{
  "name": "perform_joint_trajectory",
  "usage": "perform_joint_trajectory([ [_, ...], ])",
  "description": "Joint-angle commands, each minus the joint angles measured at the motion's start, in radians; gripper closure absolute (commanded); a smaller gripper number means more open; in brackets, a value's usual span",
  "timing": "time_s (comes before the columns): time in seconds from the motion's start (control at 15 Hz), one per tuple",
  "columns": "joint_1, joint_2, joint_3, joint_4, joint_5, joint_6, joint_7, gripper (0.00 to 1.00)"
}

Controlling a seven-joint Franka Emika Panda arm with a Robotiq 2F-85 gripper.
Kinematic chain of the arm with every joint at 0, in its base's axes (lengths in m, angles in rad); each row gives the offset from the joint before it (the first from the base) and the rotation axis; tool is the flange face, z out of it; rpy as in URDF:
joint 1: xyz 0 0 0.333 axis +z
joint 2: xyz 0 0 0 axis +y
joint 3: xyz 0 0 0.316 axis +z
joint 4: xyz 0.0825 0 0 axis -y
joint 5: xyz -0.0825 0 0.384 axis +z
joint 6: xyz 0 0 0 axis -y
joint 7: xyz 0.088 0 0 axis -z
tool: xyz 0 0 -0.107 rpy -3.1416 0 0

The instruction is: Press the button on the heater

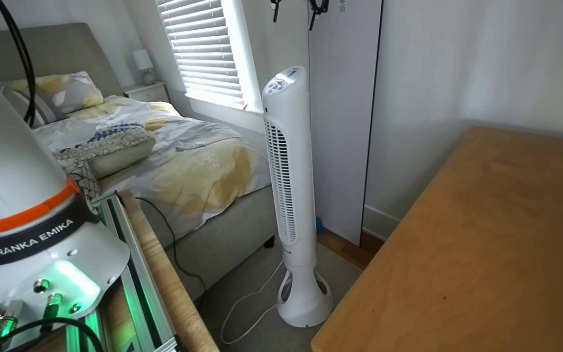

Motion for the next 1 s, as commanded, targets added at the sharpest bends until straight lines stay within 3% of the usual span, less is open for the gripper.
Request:
perform_joint_trajectory([
  [0.0, 0.005, -0.105, -0.008, -0.173, 0.006, 0.214, 0.122, 0.00],
  [0.33, 0.032, -0.185, -0.018, -0.349, -0.157, 0.416, 0.314, 0.00],
  [0.6, 0.041, -0.239, -0.009, -0.447, -0.267, 0.433, 0.445, 0.00],
  [0.87, 0.045, -0.284, -0.006, -0.504, -0.277, 0.432, 0.508, 0.00],
  [0.93, 0.038, -0.231, -0.006, -0.435, -0.247, 0.404, 0.463, 0.00],
])
